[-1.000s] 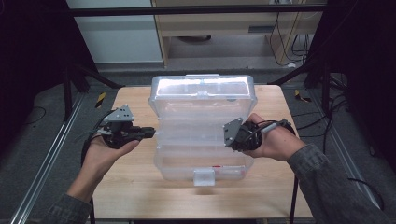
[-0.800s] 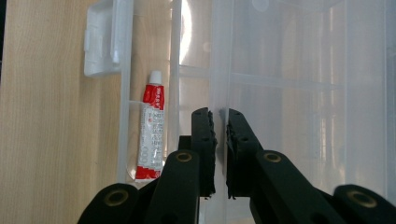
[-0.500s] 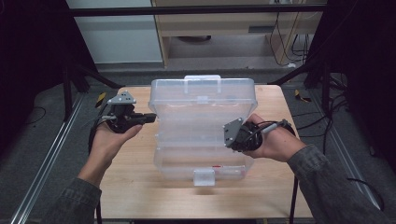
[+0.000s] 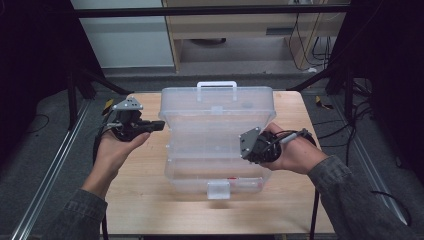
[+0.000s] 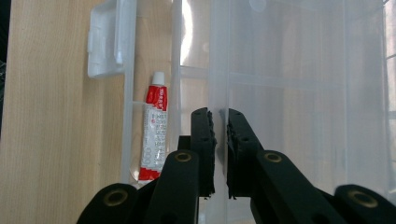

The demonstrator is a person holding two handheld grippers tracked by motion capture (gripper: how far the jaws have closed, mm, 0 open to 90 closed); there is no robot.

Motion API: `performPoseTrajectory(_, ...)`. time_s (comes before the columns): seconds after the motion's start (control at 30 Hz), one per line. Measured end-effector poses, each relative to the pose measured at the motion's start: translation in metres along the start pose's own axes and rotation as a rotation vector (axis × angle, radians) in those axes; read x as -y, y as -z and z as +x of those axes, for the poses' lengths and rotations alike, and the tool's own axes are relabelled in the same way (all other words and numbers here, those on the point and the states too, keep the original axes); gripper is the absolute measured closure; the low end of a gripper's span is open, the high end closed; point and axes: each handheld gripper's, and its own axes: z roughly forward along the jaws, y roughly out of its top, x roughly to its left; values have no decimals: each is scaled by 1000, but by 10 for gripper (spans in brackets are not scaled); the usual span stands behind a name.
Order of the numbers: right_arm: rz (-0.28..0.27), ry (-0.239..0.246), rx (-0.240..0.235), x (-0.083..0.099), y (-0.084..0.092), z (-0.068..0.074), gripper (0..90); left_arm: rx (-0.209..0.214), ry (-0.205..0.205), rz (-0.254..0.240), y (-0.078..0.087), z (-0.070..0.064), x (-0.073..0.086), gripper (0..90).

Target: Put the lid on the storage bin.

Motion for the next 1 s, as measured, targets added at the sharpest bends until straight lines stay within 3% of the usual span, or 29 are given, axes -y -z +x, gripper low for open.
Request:
performPoseTrajectory(0.53,-6,-2,-8,2,-2,6,827,11,-9,18,3,-4,5,898)
performPoseTrajectory(0.63,-20,-11,-3,3,-1,8,777,18,-8,24,2,-4,7,898)
performPoseTrajectory(0.7,-45,-34,5,3,3,9,687,21,-15,31,2,-6,9,898)
performPoseTrajectory(0.93,-50,-89,30,8,8,16,542,32,-24,45,2,-9,14,898)
performPoseTrajectory(1.0,-52,-114,34,11,10,19,461,31,-28,50,2,-10,16,898)
